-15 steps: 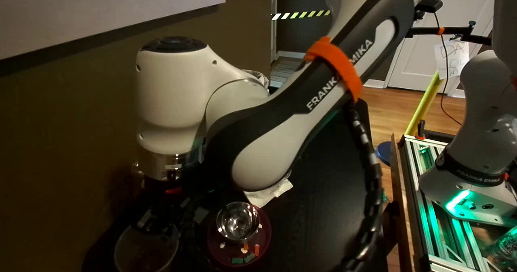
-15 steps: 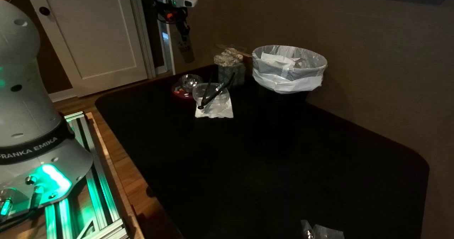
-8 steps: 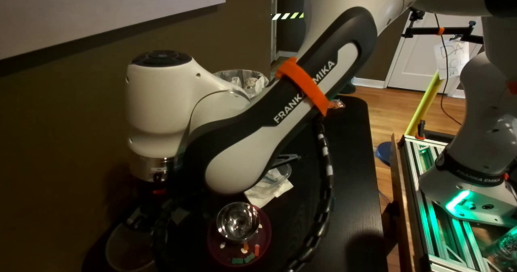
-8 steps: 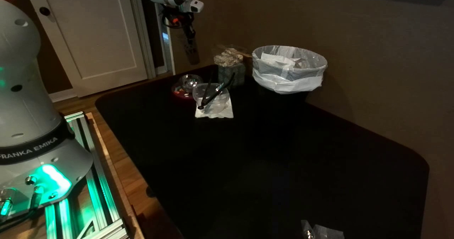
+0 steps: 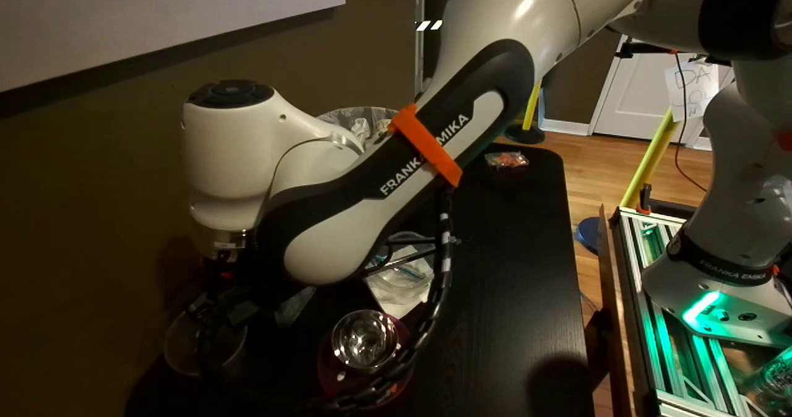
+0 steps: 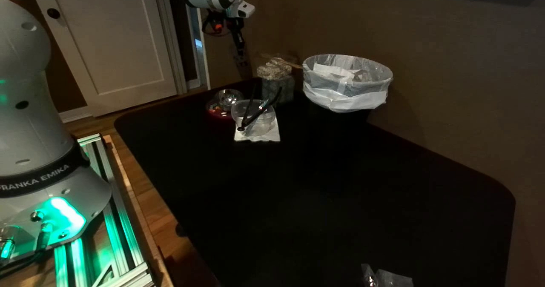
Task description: Move the grey cup backwards.
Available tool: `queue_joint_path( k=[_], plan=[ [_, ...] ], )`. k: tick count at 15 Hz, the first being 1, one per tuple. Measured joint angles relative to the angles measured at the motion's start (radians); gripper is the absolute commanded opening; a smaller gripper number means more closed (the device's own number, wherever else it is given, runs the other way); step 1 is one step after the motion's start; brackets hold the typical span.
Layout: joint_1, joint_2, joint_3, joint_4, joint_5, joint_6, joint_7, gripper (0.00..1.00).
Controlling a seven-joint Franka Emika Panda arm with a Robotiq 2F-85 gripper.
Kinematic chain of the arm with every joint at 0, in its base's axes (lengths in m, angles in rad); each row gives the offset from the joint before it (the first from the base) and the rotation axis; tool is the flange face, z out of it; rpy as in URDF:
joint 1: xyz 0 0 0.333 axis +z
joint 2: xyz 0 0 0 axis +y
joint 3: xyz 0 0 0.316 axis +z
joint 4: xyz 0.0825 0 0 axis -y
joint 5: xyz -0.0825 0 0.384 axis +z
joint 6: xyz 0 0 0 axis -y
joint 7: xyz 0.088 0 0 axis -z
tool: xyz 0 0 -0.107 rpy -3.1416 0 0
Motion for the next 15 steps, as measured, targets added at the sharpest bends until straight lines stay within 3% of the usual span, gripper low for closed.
queue_joint_path(
  k=[9,10,15],
  plan=[
    [-0.024,0.167,0.017,0.249,0.097,-0.137,0.125,0.01],
    [-0.029,0.184,0.017,0.271,0.110,-0.138,0.139,0.06],
    [-0.029,0.192,0.016,0.273,0.111,-0.138,0.137,0.01]
  ],
)
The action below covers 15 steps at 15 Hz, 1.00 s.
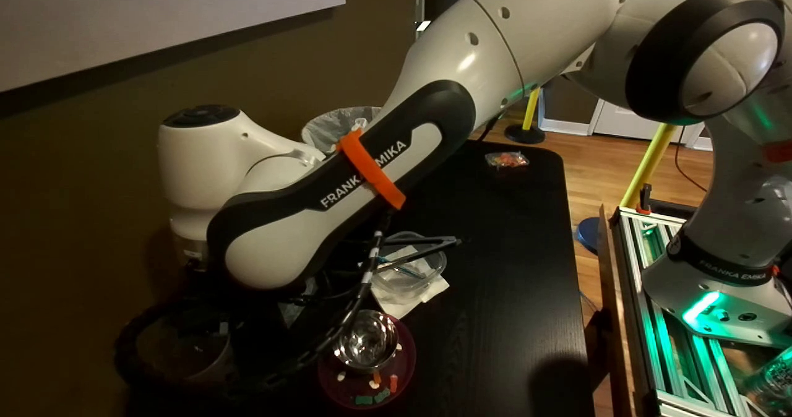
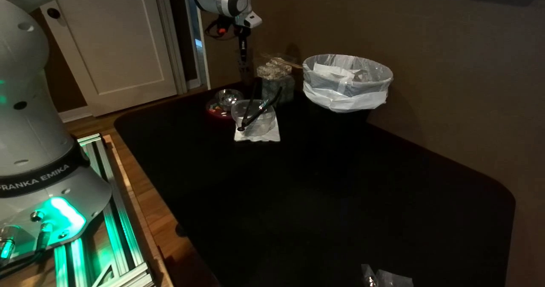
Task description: Move the grey cup backwards.
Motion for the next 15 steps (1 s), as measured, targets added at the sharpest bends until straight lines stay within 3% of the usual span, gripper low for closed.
queue_joint_path(
  k=[11,12,15],
  plan=[
    [-0.023,0.041,-0.012,0.017,0.002,0.007,0.081,0.01],
    [-0.024,0.044,-0.012,0.022,0.002,0.006,0.089,0.06],
    [-0.029,0.048,-0.009,0.029,0.007,0.006,0.093,0.01]
  ],
)
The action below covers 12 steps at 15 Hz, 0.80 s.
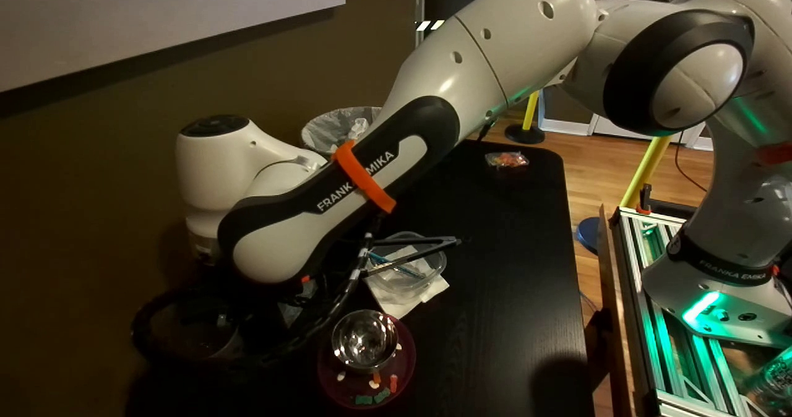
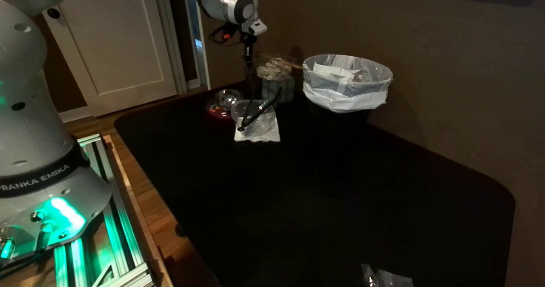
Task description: Move the grey cup backwards.
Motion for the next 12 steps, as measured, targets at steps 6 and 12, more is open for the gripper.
queue_joint_path(
  k=[6,12],
  plan=[
    [0.000,0.000,0.000,0.000,0.000,0.000,-0.001,0.01],
    [0.005,0.000,0.009,0.003,-0.002,-0.009,-0.001,0.01]
  ],
)
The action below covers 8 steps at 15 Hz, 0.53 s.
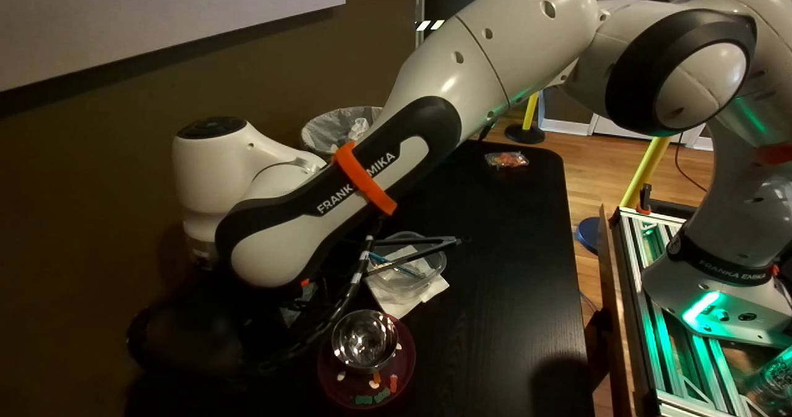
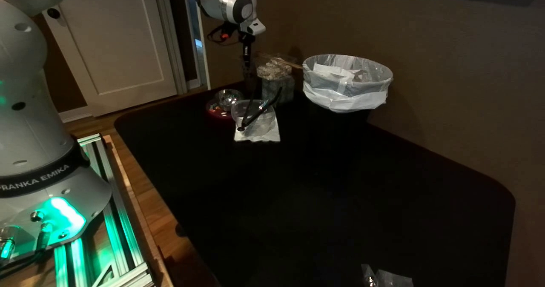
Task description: Move the grey cup backwards.
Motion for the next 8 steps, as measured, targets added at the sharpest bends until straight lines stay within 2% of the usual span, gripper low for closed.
queue_joint_path(
  k=[8],
  plan=[
    [0.006,-0.001,0.004,0.027,-0.001,-0.066,-0.001,0.01]
  ],
)
